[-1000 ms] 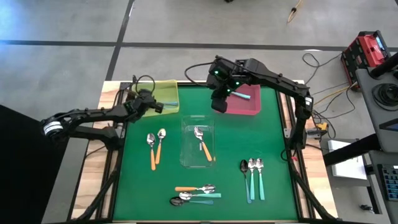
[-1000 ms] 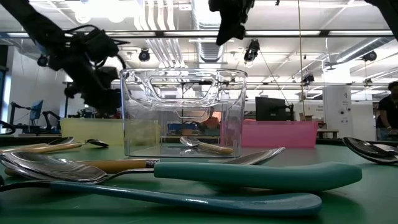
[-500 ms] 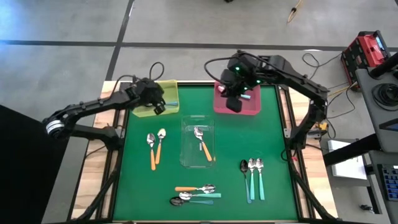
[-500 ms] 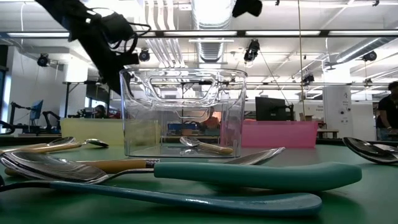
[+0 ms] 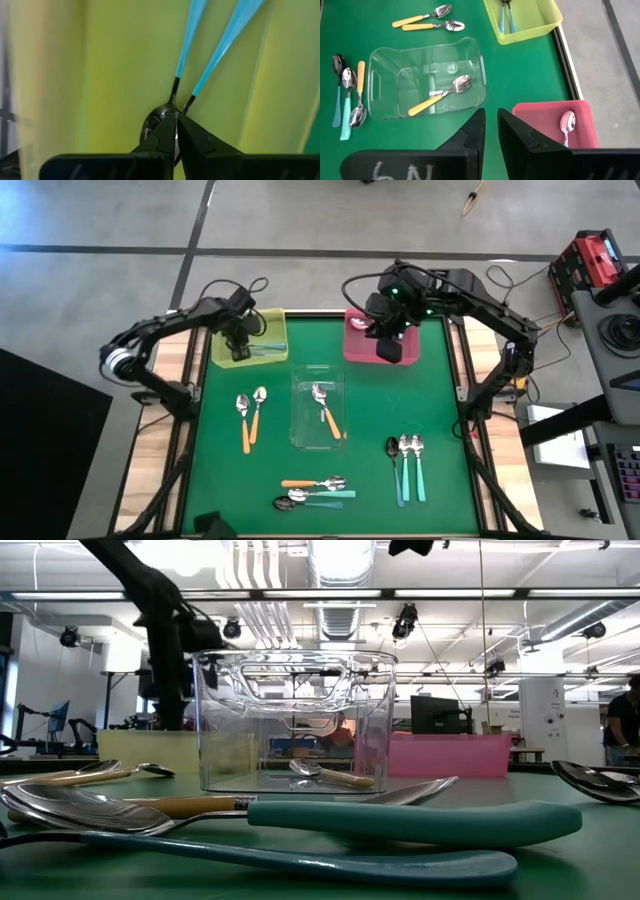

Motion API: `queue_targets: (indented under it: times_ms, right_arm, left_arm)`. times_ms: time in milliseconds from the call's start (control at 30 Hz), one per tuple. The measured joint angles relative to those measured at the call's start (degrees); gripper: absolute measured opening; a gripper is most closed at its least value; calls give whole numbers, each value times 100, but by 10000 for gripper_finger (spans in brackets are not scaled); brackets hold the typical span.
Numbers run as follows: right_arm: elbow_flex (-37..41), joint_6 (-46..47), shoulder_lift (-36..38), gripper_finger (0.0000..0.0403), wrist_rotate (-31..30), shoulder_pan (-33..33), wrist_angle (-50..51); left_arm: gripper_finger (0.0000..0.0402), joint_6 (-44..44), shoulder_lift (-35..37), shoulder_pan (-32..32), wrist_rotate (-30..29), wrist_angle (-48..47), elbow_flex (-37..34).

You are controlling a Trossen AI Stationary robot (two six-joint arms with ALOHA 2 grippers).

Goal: Sort silverware by color (type)
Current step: Adjust the blue spoon

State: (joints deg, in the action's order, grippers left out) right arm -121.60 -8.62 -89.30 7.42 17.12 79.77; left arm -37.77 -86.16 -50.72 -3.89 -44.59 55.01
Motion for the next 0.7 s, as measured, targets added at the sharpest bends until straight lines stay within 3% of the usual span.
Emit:
queue_targets:
  times_ms: [400,700]
  right_arm:
    - [290,-152,-2,43,-2,0,7]
    - [426,-149,-7,43,-4,0,-37]
  left_arm:
    - [0,-209,-1027,-104,13,-374,536]
    - [0,-217,-1218,-109,-6,-385,537]
